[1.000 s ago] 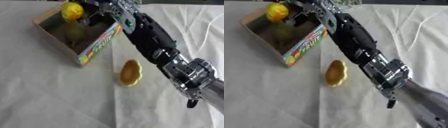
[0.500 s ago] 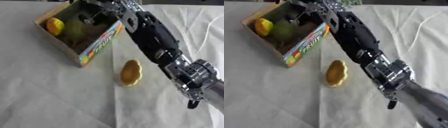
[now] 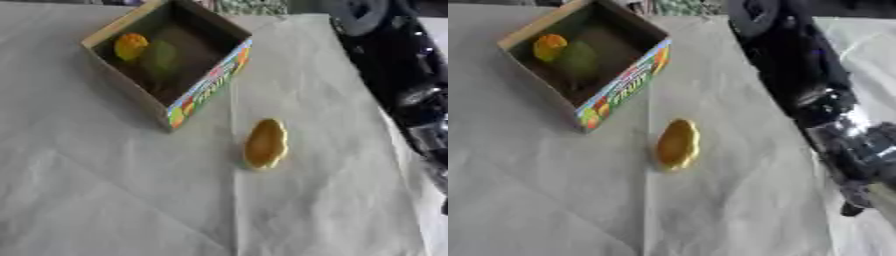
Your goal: Pick up objects on the table and place them in the box.
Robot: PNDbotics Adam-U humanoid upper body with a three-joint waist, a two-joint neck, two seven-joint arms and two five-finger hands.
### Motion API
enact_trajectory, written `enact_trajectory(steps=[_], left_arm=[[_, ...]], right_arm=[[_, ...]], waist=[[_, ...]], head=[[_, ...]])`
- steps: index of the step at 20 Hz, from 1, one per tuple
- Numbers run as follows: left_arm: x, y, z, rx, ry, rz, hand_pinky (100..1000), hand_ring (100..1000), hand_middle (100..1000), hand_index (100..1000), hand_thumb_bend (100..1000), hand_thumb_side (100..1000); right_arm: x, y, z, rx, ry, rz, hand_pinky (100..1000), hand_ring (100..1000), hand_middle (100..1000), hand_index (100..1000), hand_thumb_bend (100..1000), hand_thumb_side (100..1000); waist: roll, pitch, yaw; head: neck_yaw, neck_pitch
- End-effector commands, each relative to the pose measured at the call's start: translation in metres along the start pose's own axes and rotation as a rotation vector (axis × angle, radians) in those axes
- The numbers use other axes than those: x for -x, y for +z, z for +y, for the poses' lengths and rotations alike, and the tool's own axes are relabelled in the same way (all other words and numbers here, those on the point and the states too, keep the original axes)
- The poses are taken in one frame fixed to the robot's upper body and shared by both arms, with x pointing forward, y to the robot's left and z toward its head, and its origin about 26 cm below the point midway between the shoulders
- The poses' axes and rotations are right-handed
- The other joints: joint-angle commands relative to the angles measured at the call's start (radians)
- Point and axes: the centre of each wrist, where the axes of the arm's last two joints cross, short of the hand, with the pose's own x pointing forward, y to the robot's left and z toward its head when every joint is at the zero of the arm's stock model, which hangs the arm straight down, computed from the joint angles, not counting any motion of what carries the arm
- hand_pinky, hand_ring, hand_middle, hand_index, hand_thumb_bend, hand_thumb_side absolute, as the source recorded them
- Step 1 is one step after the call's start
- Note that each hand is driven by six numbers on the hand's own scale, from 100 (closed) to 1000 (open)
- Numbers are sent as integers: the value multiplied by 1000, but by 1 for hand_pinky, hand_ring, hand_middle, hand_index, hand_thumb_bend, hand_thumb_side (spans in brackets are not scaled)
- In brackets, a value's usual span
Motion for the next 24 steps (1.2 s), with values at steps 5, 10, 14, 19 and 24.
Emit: enact_trajectory(steps=[5, 10, 14, 19, 24], left_arm=[[-5, -2, 10, 6, -58, -13, 818, 812, 801, 894, 141, 384], [-5, 4, 13, 0, -77, 10, 817, 812, 803, 895, 116, 403], [-5, 8, 13, 1, -81, 23, 816, 812, 803, 895, 102, 413], [-5, 10, 12, 1, -78, 33, 815, 812, 804, 895, 100, 423], [-5, 13, 10, 3, -71, 46, 814, 812, 804, 895, 100, 436]], right_arm=[[-59, 36, -13, -151, 70, -152, 879, 1000, 760, 881, 100, 100], [-55, 58, 19, -296, 91, -232, 878, 1000, 767, 882, 100, 110], [-56, 70, 43, -373, 67, -229, 883, 1000, 774, 889, 100, 127], [-58, 77, 61, -457, 58, -209, 888, 1000, 789, 905, 100, 143], [-60, 79, 72, -507, 45, -186, 894, 1000, 800, 918, 100, 145]], waist=[[10, -21, -13], [16, -18, -20], [21, -15, -25], [28, -11, -29], [33, -7, -32]], head=[[30, 5], [40, 9], [45, 11], [46, 13], [48, 13]])
